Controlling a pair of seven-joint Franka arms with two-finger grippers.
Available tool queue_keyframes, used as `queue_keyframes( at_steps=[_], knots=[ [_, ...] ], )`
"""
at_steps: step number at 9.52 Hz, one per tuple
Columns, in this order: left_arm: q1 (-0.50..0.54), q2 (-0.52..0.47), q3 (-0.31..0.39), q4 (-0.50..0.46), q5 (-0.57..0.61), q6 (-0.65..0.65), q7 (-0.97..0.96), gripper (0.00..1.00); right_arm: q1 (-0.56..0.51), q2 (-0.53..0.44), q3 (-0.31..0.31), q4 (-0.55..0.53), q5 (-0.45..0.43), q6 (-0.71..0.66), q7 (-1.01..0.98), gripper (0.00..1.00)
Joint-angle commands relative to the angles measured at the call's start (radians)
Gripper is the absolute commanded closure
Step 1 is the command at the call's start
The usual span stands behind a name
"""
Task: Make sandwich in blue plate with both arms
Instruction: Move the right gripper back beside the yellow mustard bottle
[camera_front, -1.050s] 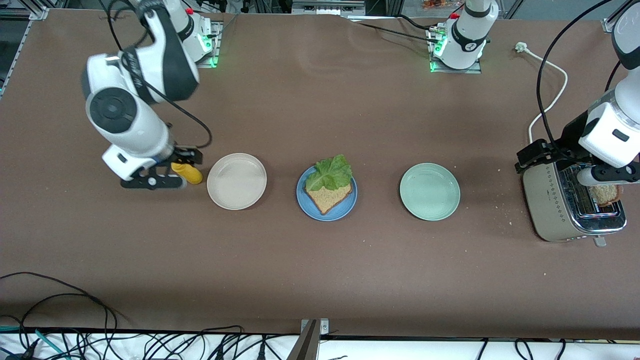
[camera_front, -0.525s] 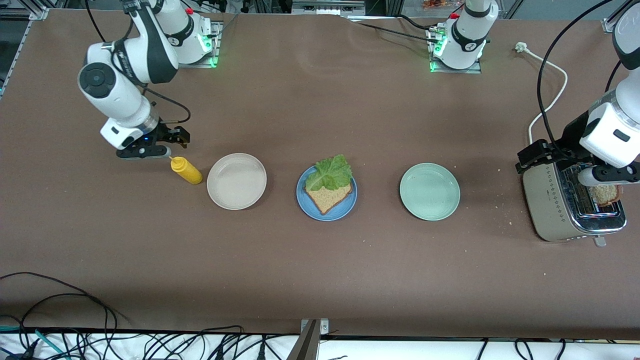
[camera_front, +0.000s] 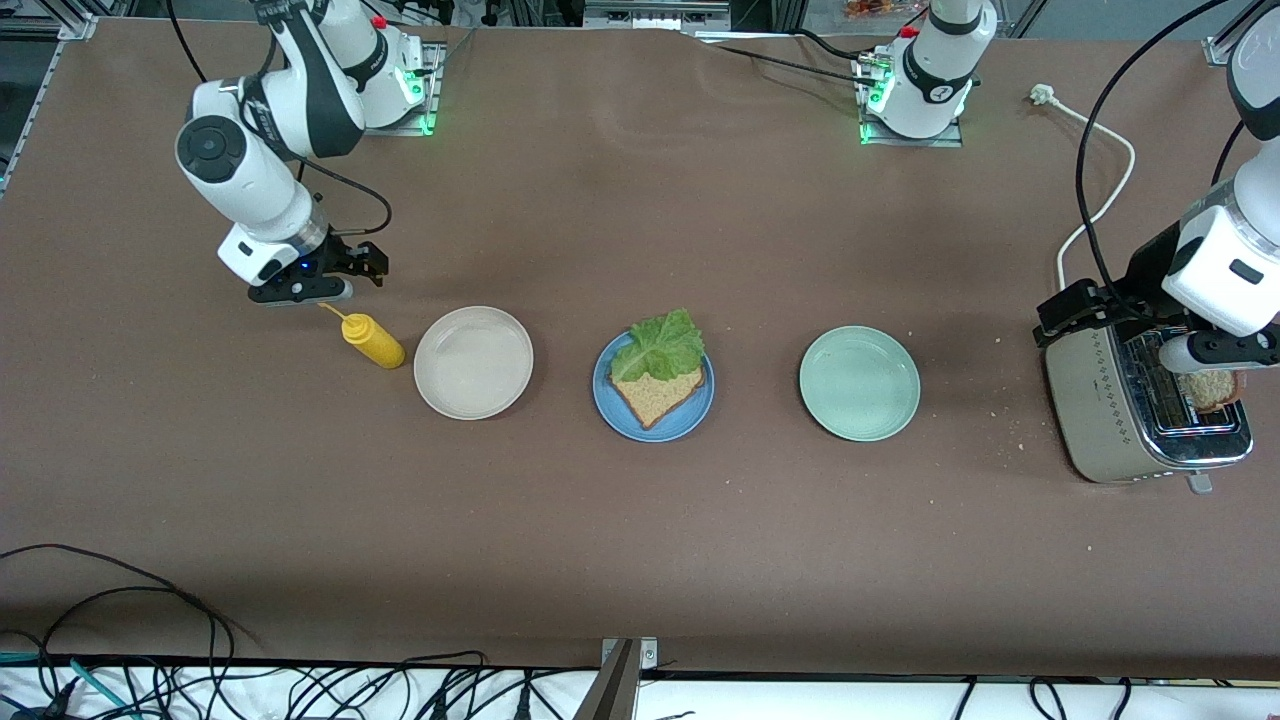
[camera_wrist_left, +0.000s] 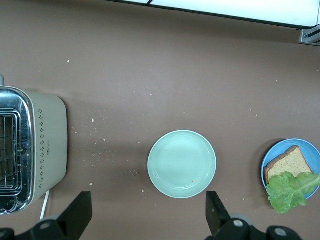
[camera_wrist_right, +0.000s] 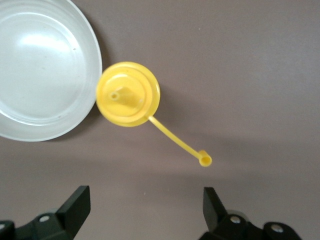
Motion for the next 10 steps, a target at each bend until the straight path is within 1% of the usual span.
queue_keyframes(
  at_steps=[1, 2, 4, 5, 6, 7, 9, 10],
  knots=[
    [0.002, -0.001, 0.005, 0.012, 0.027, -0.020, 0.013, 0.00, 0.010, -0.056, -0.006, 0.151, -0.005, -0.324, -0.017, 0.00],
    [0.006, -0.001, 0.008, 0.011, 0.028, -0.020, 0.014, 0.00, 0.004, -0.067, -0.041, 0.150, -0.008, -0.325, -0.062, 0.00],
    [0.021, -0.002, 0.031, 0.012, 0.051, -0.020, 0.028, 0.00, -0.053, -0.040, -0.090, 0.150, 0.011, -0.294, -0.287, 0.00],
    [0.028, -0.001, 0.033, 0.012, 0.059, -0.020, 0.054, 0.00, -0.072, -0.032, -0.117, 0.147, 0.029, -0.270, -0.398, 0.00],
    [0.037, 0.001, 0.033, 0.011, 0.056, -0.020, 0.069, 0.00, -0.091, -0.020, -0.155, 0.149, 0.079, -0.267, -0.526, 0.00],
    [0.061, 0.006, 0.031, 0.011, 0.058, -0.020, 0.071, 0.00, -0.151, 0.008, -0.170, 0.150, 0.159, -0.265, -0.684, 0.00],
    [0.092, 0.009, 0.031, 0.003, 0.056, -0.020, 0.126, 0.00, -0.297, 0.121, -0.164, 0.174, 0.390, -0.271, -1.084, 0.00],
    [0.104, 0.012, 0.031, 0.003, 0.058, -0.018, 0.135, 0.00, -0.350, 0.181, -0.163, 0.197, 0.487, -0.277, -1.285, 0.00]
  ],
)
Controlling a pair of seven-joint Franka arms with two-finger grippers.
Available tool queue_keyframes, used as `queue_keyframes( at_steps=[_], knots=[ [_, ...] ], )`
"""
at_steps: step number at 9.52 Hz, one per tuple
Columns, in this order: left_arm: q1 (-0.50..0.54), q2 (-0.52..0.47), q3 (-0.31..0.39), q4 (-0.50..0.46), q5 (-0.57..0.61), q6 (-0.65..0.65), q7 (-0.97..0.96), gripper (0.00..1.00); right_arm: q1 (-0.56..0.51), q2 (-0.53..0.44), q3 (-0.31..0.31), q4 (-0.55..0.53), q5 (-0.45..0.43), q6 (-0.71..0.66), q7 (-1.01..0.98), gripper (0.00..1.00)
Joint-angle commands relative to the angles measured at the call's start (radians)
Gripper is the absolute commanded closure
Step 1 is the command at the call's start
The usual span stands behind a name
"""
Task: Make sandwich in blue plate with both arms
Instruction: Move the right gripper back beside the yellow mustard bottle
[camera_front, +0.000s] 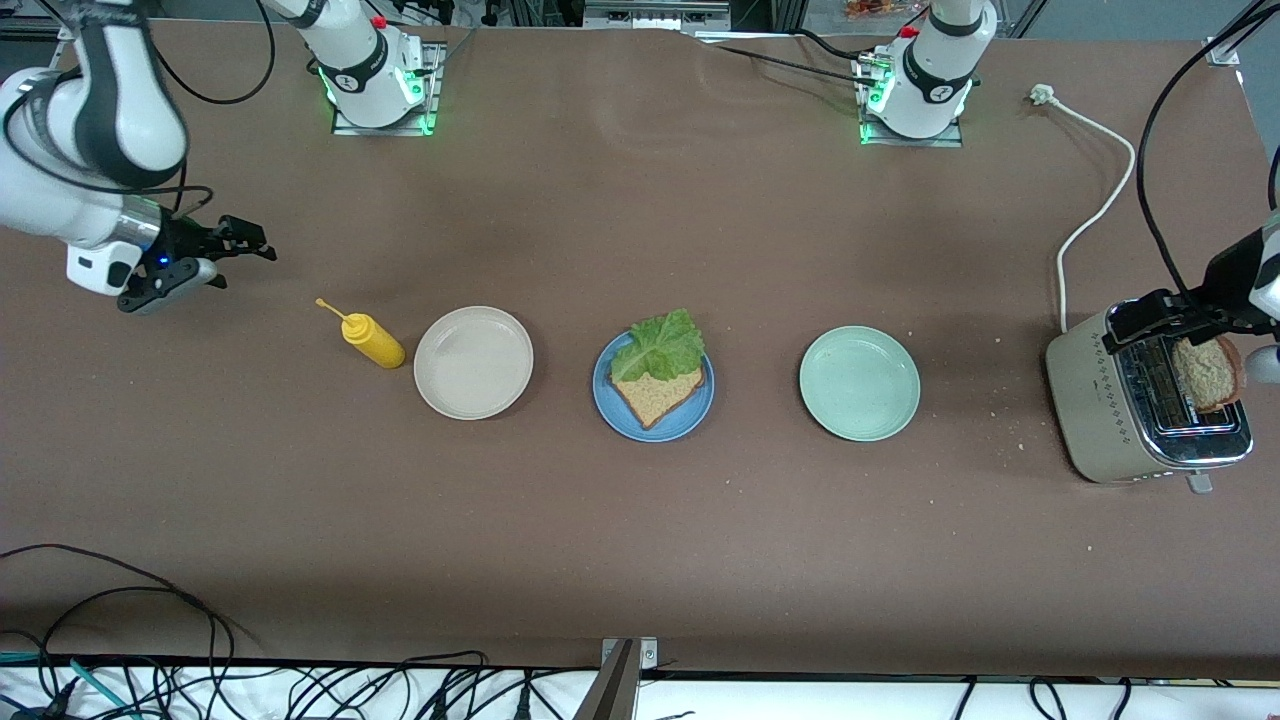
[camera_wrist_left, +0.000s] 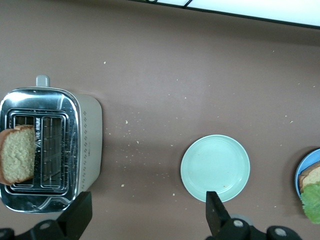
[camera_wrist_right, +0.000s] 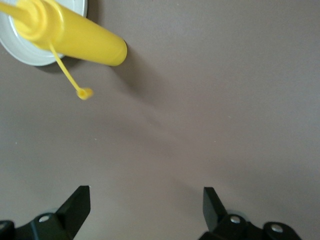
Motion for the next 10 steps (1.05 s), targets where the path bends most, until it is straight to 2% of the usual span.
queue_keyframes(
  at_steps=[1, 3, 4, 6, 8, 10],
  knots=[
    [0.043, 0.016, -0.009, 0.003, 0.029, -0.012, 0.081, 0.00, -0.156, 0.181, 0.016, 0.074, 0.285, -0.024, -0.560, 0.00],
    [0.068, 0.032, -0.007, 0.003, 0.029, -0.006, 0.098, 0.00, -0.252, 0.320, 0.033, 0.151, 0.521, -0.185, -0.921, 0.00],
    [0.091, 0.033, -0.007, 0.005, 0.031, -0.004, 0.101, 0.00, -0.285, 0.357, 0.035, 0.161, 0.591, -0.245, -1.042, 0.00],
    [0.146, 0.035, -0.007, 0.008, 0.031, 0.008, 0.154, 0.00, -0.300, 0.432, 0.035, 0.180, 0.716, -0.367, -1.246, 0.00],
    [0.198, 0.045, -0.004, 0.008, 0.029, 0.013, 0.168, 0.00, -0.308, 0.574, 0.036, 0.271, 0.833, -0.516, -1.452, 0.00],
    [0.224, 0.071, -0.001, 0.013, 0.026, 0.014, 0.240, 0.00, -0.312, 0.621, 0.053, 0.291, 0.901, -0.563, -1.549, 0.00]
  ],
)
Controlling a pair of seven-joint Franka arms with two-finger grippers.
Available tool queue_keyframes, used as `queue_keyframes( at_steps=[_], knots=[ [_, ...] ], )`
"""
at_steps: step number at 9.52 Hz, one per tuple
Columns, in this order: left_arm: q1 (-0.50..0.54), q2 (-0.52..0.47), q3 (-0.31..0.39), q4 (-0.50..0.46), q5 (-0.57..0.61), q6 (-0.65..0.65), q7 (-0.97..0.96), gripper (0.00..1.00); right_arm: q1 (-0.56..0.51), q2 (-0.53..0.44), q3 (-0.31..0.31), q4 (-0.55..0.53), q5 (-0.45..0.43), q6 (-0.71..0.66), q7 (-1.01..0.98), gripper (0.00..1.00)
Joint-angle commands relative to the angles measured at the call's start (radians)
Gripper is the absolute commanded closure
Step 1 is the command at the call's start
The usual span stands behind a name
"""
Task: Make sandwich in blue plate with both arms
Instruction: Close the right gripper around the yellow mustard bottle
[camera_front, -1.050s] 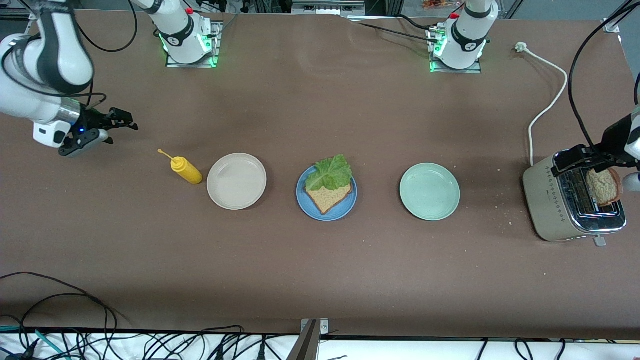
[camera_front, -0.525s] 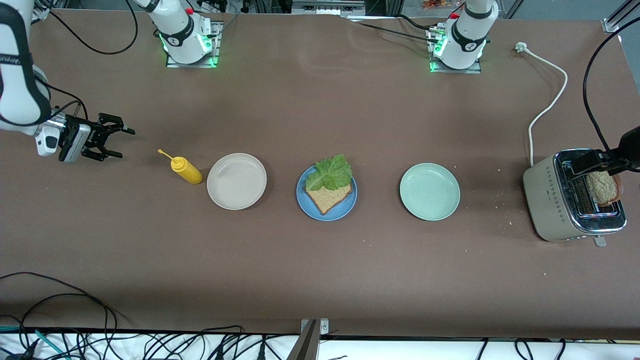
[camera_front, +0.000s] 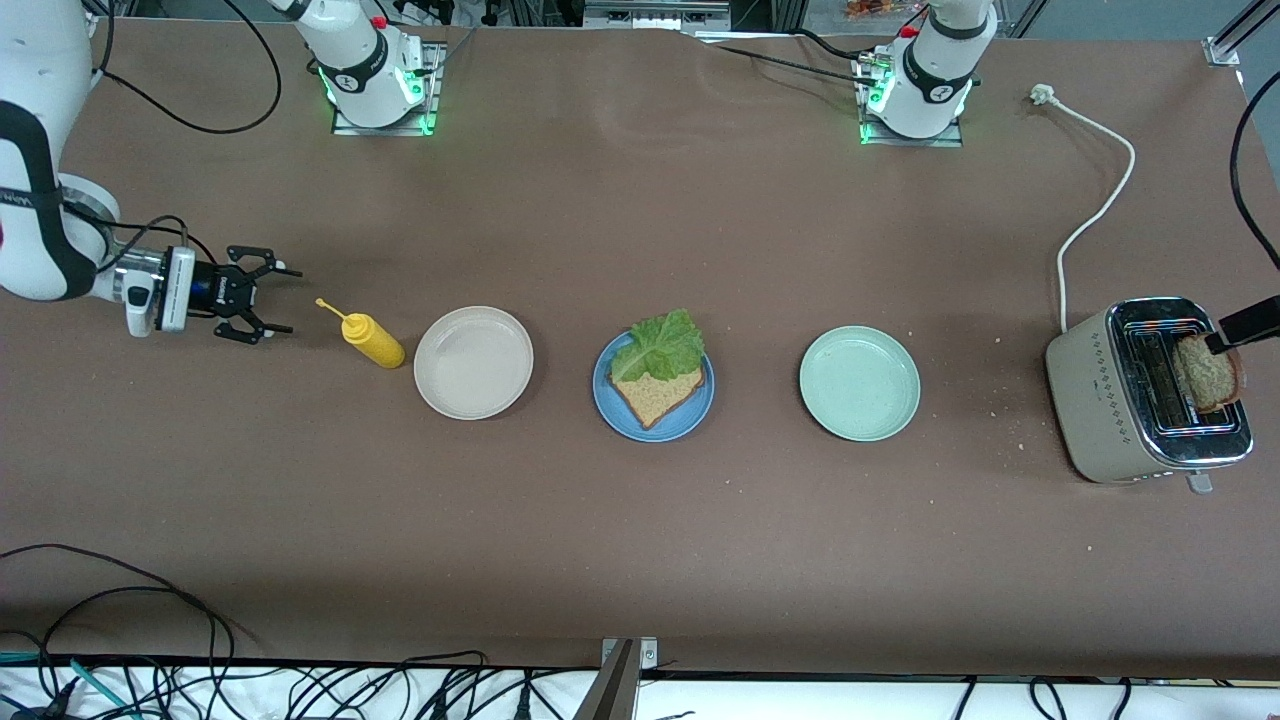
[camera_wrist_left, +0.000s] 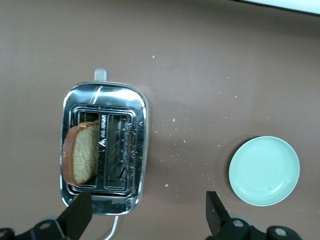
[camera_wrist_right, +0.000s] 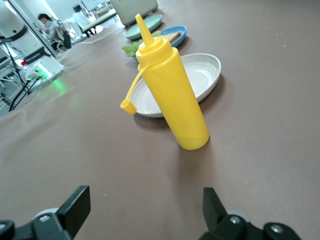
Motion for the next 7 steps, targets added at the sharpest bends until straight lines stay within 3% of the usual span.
queue_keyframes(
  at_steps=[1, 3, 7],
  knots=[
    [0.033, 0.043, 0.005, 0.016, 0.024, 0.008, 0.066, 0.00, -0.036, 0.095, 0.059, 0.086, 0.088, -0.069, -0.164, 0.00],
    [0.037, 0.081, 0.048, 0.042, 0.023, 0.008, 0.069, 0.00, -0.036, 0.161, 0.081, 0.146, 0.153, -0.152, -0.200, 0.00],
    [0.045, 0.164, 0.104, 0.075, 0.026, 0.040, 0.076, 0.00, -0.043, 0.235, 0.171, 0.228, 0.235, -0.165, -0.268, 0.00]
  ],
)
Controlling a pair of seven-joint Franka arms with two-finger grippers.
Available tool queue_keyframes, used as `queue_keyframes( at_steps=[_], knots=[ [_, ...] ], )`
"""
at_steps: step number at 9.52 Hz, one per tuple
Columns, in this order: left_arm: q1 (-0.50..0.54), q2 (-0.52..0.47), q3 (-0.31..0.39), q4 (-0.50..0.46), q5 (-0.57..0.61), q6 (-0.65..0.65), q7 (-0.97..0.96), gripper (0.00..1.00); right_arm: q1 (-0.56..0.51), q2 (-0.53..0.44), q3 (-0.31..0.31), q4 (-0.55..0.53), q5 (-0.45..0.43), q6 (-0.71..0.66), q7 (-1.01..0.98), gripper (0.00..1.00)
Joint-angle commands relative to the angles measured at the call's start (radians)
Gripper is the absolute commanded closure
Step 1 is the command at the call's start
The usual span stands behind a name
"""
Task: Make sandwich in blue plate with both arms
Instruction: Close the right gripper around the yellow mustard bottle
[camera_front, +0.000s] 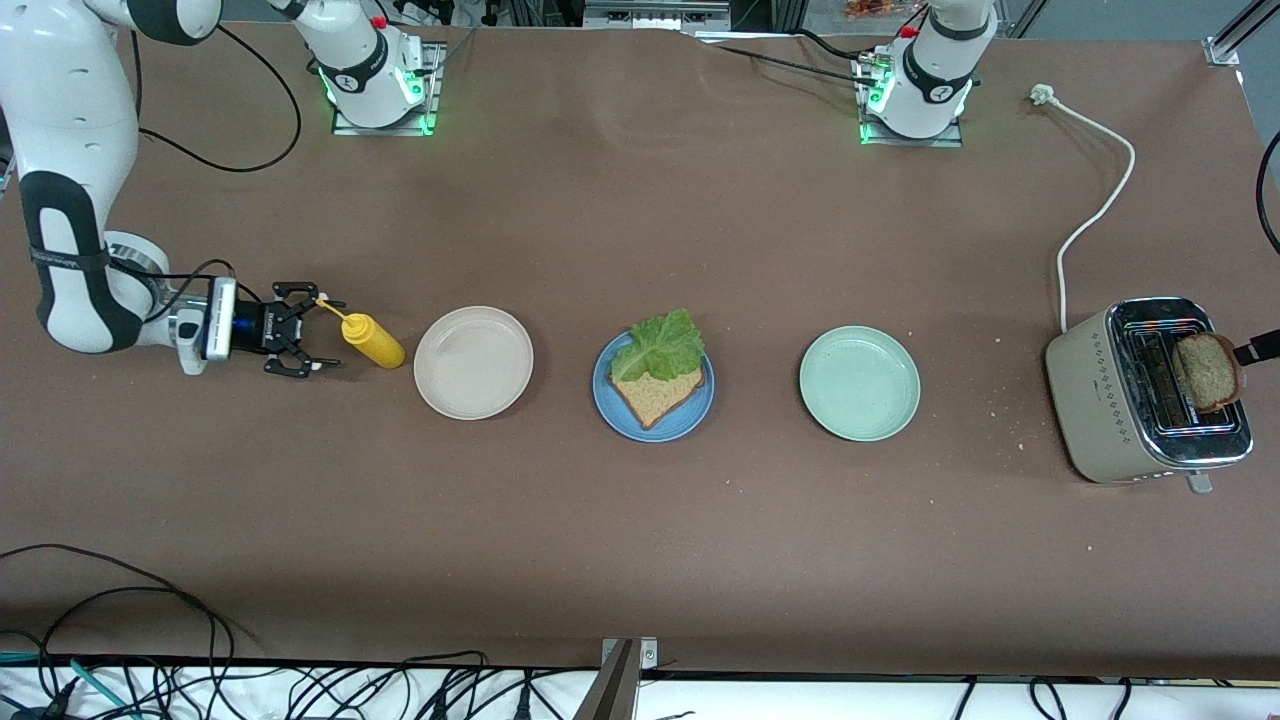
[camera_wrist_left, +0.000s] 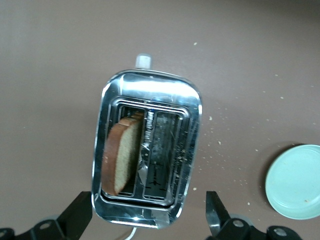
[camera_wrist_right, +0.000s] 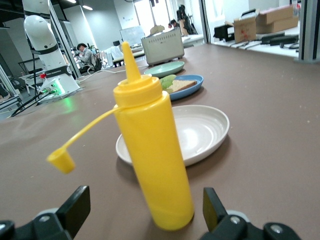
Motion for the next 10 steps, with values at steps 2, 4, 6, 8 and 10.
queue_keyframes(
  at_steps=[2, 4, 6, 8, 10],
  knots=[
    [0.031, 0.093, 0.020, 0.054, 0.024, 0.048, 0.030, 0.00, -0.045, 0.072, 0.108, 0.099, 0.081, -0.046, -0.042, 0.00],
    [0.038, 0.133, 0.020, 0.054, 0.026, 0.052, 0.027, 0.00, -0.051, 0.098, 0.151, 0.097, 0.096, -0.053, -0.056, 0.00],
    [0.041, 0.159, 0.020, 0.049, 0.027, 0.053, 0.024, 0.00, -0.056, 0.113, 0.154, 0.099, 0.101, -0.060, -0.074, 0.62],
    [0.041, 0.187, 0.020, 0.045, 0.030, 0.058, 0.026, 0.01, -0.057, 0.110, 0.151, 0.100, 0.101, -0.062, -0.058, 1.00],
    [0.041, 0.209, 0.020, 0.045, 0.032, 0.072, 0.027, 0.10, -0.059, 0.107, 0.147, 0.114, 0.098, -0.057, 0.032, 1.00]
  ],
)
